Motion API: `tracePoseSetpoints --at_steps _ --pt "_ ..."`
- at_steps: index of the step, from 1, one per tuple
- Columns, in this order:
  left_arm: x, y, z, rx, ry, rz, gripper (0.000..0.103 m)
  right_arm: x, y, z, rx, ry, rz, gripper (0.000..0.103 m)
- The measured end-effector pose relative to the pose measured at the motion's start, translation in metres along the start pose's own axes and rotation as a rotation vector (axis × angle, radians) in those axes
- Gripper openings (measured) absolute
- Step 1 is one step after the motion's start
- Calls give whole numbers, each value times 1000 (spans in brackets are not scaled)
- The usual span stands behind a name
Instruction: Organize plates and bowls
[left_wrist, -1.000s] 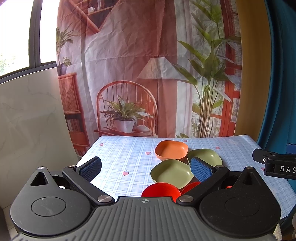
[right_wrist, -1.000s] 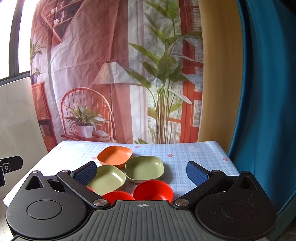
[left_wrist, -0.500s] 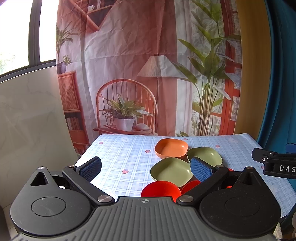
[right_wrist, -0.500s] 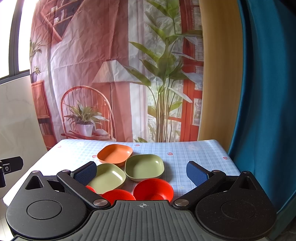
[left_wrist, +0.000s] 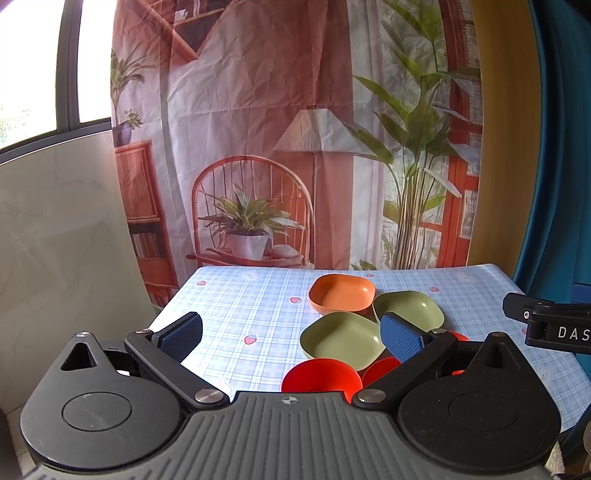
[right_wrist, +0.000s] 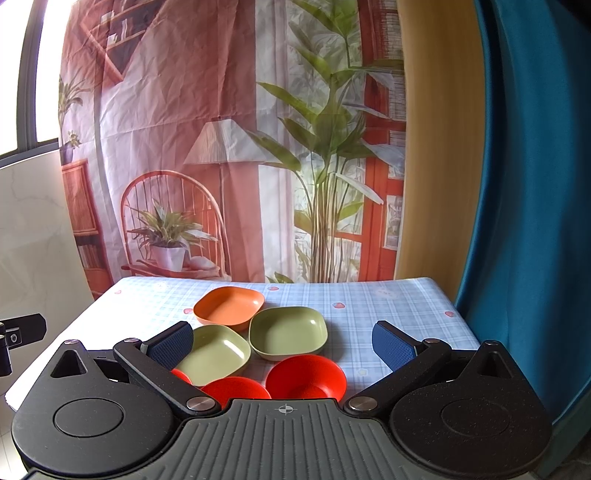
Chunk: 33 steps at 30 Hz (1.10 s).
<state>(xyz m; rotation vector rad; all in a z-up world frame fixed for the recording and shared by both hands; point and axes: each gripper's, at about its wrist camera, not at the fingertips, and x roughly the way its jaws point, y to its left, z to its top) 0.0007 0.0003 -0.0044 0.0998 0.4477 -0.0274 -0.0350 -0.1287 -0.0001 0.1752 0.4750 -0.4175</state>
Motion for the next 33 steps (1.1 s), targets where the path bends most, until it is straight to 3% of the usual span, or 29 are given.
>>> tracePoseSetpoints --at_steps 17,22,28,33 --pt "-1 0 -2 2 1 -6 103 0 0 3 3 1 -1 103" --pt "4 2 0 1 20 -27 103 3 -6 -16 18 -10 1 103" --pt "16 12 7 -51 -5 -18 103 10 -19 -7 72 -64 79 103" --pt "37 12 19 -8 3 20 103 28 -30 6 89 -159 109 103"
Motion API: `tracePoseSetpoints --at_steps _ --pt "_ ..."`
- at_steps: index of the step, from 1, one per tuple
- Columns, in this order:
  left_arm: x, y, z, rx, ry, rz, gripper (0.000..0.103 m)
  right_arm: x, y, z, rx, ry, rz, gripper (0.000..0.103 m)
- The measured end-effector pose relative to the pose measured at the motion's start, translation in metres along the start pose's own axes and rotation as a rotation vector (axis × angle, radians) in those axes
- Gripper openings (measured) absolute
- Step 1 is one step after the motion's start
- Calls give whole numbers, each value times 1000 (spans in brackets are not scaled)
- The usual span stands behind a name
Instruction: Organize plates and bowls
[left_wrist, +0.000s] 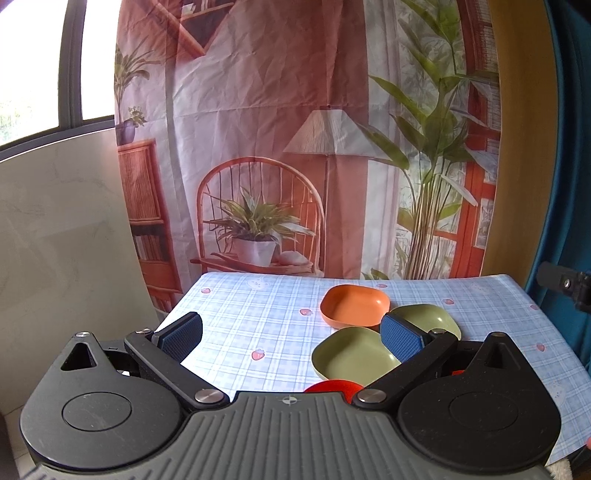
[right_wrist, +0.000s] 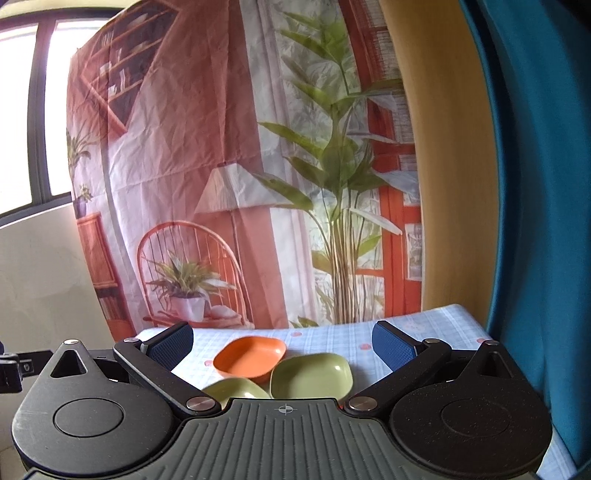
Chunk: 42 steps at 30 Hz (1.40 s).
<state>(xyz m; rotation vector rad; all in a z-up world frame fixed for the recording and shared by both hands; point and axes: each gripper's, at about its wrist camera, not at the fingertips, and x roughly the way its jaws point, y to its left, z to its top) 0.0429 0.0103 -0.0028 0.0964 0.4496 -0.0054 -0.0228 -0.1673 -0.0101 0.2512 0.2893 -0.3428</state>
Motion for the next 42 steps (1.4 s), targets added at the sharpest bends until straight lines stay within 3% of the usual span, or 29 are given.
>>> tracePoseSetpoints --at_steps 4,11,21,26,33,37,42 --pt "16 0 5 -5 3 20 103 21 -5 6 -5 -58 -21 103" --pt "43 0 -3 -75 -34 50 103 62 -4 -6 29 -44 11 103" --pt "82 -7 -48 -84 86 26 103 81 10 -91 -69 87 -67 103" --pt "93 3 -62 -147 146 -6 103 79 6 -97 -38 103 -46 102" --pt "97 4 -75 -158 151 -29 103 86 7 -108 -45 158 4 101" --pt "104 2 -79 -162 176 -39 102 92 9 -115 -48 201 23 91" --pt "112 1 -86 -168 206 -61 101 98 10 -123 -54 233 44 87"
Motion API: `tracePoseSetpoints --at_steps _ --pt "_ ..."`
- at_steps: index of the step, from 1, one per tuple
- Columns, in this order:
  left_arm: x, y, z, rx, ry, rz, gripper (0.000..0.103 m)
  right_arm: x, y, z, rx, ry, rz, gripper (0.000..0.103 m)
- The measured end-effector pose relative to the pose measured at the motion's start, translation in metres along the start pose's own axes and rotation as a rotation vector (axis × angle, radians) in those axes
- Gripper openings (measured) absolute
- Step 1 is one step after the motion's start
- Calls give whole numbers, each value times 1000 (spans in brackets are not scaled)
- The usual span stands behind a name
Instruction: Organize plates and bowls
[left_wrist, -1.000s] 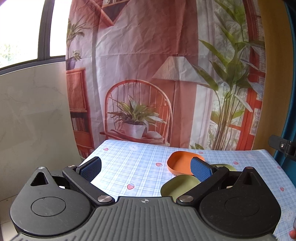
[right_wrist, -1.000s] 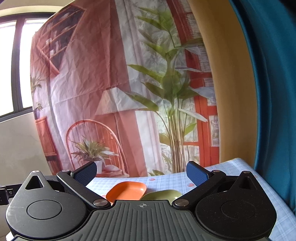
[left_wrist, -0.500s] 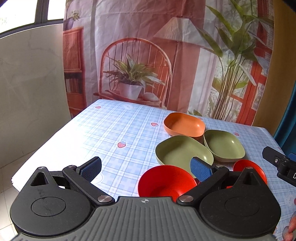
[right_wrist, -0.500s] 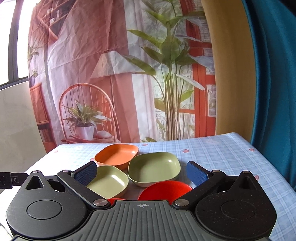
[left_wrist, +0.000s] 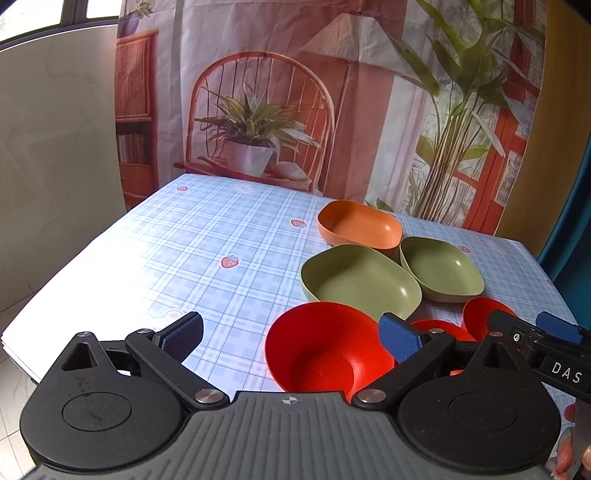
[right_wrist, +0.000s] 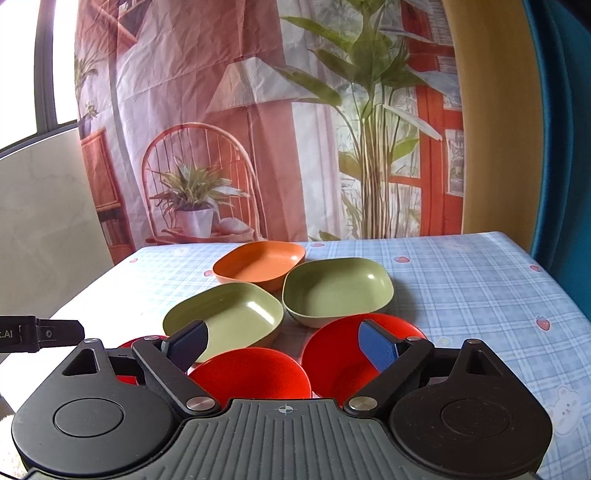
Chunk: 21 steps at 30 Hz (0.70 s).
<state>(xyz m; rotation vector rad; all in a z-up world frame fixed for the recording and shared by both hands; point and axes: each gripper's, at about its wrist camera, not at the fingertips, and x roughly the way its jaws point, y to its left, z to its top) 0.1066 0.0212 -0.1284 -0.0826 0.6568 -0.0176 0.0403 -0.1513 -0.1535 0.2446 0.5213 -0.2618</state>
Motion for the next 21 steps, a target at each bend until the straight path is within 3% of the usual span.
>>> tracePoseSetpoints --at_steps 7,10,17,21 --pt "17 12 -5 -57 67 0 84 13 2 -6 3 61 27 75" --pt "21 10 -6 -52 102 13 81 14 2 -6 2 70 28 68" --pt "18 8 -7 -45 105 -8 76 12 -4 -3 16 78 16 65" --pt "16 7 -8 -44 130 -45 59 10 -5 -1 17 92 13 59"
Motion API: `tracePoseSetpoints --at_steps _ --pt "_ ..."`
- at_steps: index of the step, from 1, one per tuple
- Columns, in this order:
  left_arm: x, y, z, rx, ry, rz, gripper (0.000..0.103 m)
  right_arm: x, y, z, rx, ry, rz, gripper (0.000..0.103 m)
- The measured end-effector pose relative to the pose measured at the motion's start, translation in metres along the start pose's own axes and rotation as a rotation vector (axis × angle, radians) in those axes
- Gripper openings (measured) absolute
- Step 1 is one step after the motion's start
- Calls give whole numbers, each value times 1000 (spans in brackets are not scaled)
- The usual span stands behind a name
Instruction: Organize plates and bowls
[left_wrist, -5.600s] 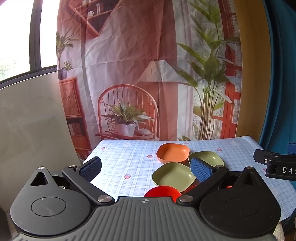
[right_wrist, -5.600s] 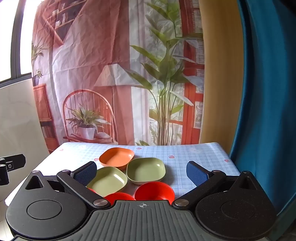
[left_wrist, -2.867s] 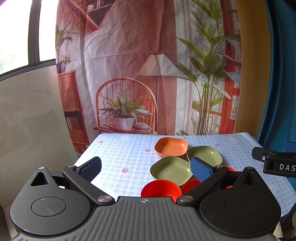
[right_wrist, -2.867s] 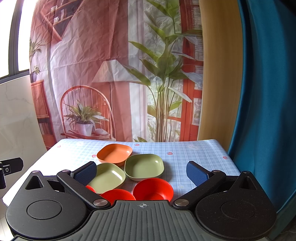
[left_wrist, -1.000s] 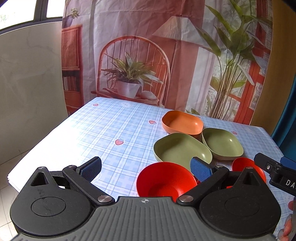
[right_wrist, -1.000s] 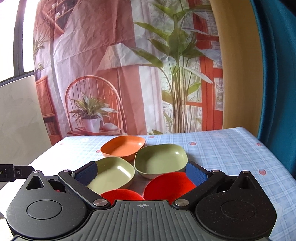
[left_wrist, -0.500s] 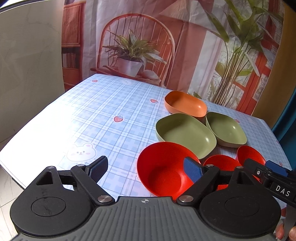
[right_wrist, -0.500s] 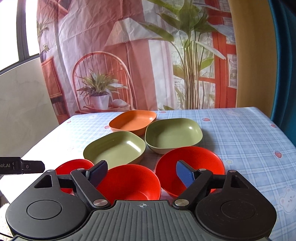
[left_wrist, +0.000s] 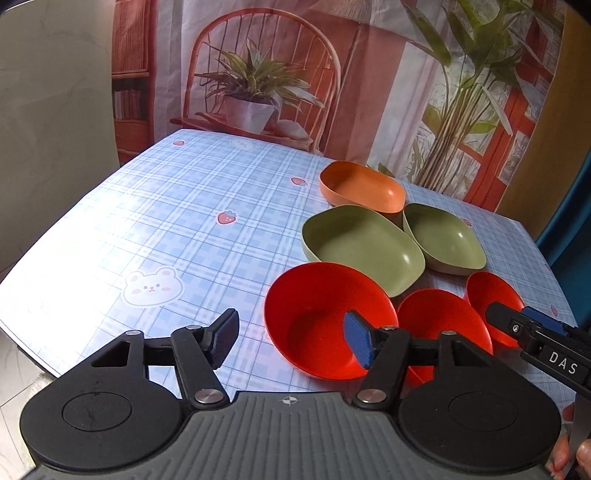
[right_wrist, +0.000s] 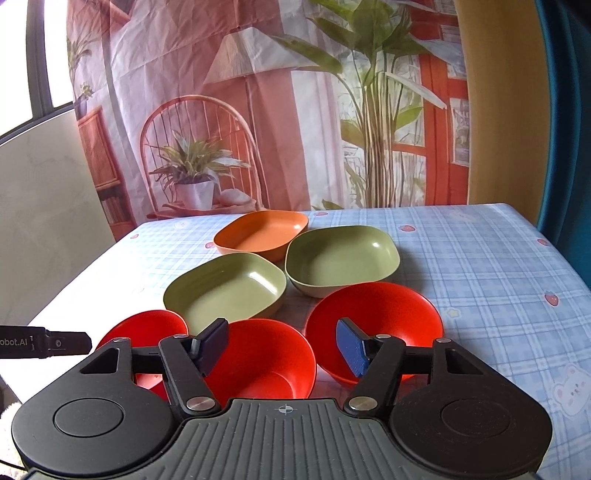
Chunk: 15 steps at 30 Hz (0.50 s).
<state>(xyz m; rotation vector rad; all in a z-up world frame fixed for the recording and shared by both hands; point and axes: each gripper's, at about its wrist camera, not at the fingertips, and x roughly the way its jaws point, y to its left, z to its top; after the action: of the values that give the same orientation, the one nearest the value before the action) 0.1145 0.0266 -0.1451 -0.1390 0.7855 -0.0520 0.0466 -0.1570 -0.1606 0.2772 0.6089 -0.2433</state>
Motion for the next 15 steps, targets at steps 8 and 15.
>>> tracePoseSetpoints --at_steps 8,15 --pt "2 -10 -5 46 23 -38 53 -7 -12 0 26 1 -15 53" --pt "1 -19 -6 77 45 -87 47 -16 -26 -5 71 10 -27 49"
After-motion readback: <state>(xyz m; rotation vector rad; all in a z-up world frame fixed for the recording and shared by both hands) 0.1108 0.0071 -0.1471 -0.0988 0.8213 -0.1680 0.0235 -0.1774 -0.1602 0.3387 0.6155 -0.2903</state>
